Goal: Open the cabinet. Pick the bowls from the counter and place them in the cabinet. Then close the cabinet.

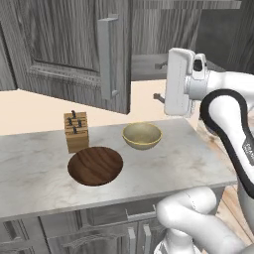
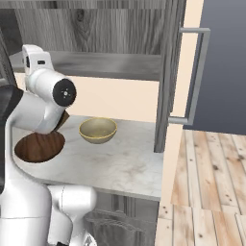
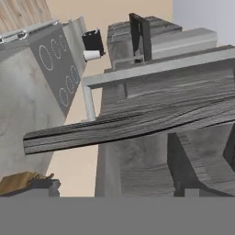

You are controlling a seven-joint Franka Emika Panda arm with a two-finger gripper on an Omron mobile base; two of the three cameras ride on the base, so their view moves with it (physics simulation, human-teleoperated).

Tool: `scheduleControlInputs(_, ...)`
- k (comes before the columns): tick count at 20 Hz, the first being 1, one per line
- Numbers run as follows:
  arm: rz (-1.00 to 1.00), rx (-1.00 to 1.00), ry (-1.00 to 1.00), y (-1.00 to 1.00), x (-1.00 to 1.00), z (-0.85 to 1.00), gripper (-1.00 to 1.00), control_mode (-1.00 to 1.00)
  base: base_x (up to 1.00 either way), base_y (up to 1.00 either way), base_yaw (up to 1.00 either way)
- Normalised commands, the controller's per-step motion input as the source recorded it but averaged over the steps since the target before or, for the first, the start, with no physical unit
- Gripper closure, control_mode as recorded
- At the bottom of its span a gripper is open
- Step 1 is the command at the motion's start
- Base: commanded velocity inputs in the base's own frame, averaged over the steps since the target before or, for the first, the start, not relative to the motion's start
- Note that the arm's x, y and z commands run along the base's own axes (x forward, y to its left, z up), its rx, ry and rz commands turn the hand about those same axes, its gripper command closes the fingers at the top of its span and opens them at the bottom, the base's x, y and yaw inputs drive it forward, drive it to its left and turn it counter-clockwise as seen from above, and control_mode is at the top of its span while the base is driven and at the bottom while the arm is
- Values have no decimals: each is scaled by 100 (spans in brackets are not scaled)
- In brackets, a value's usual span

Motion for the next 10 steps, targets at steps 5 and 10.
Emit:
scheduleControlInputs(5,5,0,2,49,17,-10,-100,-100,0,0,0)
scheduleControlInputs(10,0,0,3,43,29,-10,-100,-100,0,0,0)
